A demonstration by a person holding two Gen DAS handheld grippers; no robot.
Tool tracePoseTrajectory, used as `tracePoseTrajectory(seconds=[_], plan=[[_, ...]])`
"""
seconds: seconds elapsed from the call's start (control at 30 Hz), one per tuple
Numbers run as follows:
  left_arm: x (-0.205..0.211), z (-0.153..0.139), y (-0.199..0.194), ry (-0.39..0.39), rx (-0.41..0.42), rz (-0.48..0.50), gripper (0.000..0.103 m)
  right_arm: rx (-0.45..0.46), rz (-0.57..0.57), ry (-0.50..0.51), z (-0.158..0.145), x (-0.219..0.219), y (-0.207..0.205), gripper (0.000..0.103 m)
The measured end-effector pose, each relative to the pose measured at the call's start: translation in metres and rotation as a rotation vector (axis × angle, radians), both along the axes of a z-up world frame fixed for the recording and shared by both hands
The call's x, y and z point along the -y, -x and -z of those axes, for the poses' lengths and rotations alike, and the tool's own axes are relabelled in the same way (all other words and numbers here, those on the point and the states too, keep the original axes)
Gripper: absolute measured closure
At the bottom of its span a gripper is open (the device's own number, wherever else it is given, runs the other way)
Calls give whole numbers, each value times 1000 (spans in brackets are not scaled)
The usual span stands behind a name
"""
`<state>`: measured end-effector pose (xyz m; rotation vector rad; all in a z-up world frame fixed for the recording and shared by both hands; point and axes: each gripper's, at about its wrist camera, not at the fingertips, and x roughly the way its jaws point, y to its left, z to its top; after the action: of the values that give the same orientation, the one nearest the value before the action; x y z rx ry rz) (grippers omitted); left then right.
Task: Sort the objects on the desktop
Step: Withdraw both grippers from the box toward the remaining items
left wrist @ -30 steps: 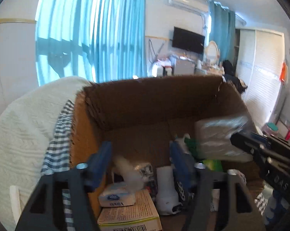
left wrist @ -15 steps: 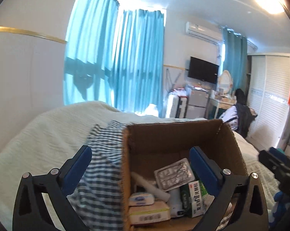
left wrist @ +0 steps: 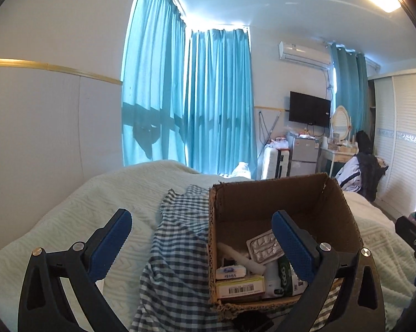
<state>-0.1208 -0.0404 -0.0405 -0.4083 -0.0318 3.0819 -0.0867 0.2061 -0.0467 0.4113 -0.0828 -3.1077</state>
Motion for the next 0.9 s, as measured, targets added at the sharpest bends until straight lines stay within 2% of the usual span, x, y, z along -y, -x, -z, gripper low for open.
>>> tracePoseTrajectory(seconds=[0.07,0.23,0.33,0.43,0.57,0.63,0.77,0.83,0.9], plan=[[0,3,-2,4,15,0,0,2,7,-4,2,3,-7,0],[4,9,-24,-34,-44,28,0,40,30,-17,22,5,-23,0],[5,12,-35,-40,-54,30,0,88,25,17,35,1,-30,0],[5,21,-44,-47,-46,44,0,134,3,29,46,4,-36,0],[10,37,-54,-96,-17,79,0,175,-29,24,60,11,-47,0],[5,45,-56,-58,18,84,0,194,-27,28,68,14,-50,0],[-11,64,-58,85,114,125,0,267,-19,40,89,16,-51,0],[-16,76,-54,98,193,178,0,314,-33,57,100,15,-49,0],[-21,93,-50,106,282,200,0,318,-41,82,105,17,-49,0]])
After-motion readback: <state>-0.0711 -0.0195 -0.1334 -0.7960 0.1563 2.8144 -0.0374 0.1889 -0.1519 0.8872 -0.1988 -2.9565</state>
